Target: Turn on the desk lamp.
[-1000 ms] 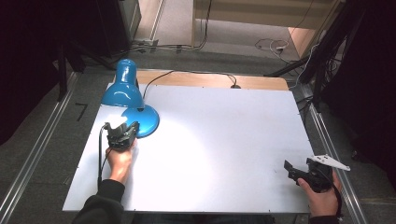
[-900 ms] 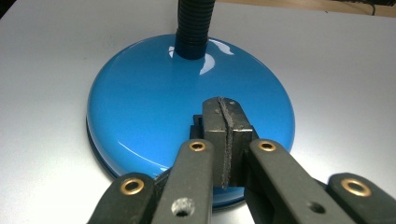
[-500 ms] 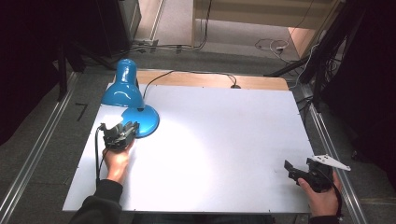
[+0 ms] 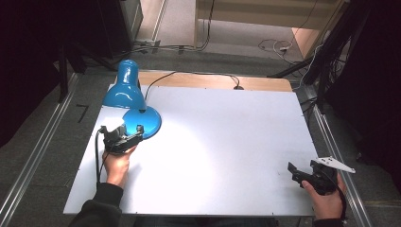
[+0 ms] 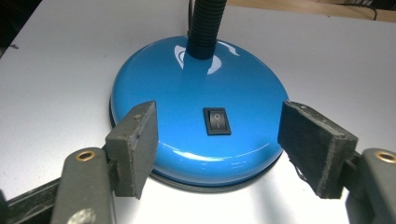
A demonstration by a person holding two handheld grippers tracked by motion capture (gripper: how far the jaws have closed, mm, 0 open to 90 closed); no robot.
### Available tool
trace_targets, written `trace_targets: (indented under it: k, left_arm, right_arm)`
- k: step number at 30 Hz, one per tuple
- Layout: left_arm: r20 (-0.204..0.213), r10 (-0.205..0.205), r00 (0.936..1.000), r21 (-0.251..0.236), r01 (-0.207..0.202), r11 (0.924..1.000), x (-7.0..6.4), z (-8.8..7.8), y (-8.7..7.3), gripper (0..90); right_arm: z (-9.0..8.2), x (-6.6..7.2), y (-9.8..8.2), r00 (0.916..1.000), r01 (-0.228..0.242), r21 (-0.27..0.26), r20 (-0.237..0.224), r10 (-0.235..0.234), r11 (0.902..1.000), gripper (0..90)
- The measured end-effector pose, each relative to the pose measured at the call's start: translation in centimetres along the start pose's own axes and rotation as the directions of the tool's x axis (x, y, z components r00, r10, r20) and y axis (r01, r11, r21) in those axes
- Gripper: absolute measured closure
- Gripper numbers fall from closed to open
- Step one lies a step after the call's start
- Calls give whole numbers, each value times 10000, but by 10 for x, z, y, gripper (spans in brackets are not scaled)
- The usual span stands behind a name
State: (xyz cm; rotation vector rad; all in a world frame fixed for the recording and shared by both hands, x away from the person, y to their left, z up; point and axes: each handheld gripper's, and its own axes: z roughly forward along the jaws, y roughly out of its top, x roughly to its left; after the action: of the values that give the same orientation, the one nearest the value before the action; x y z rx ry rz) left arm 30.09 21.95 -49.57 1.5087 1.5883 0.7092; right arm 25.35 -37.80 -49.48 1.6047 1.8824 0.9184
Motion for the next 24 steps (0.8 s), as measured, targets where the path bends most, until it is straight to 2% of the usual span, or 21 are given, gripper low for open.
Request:
trace_targets:
  k: [12,24]
  left_arm:
    - [264,112,9996,-102,-110,9999,-6,-11,0,251]
    - [278,104,9996,-152,-100,9998,-8,-16,-1,229]
  right_arm:
    - [-1,-1,0,10000,8,-60,28,-8,10000,95]
    - [-3,-1,0,10000,-21,-80,15,21,10000,95]
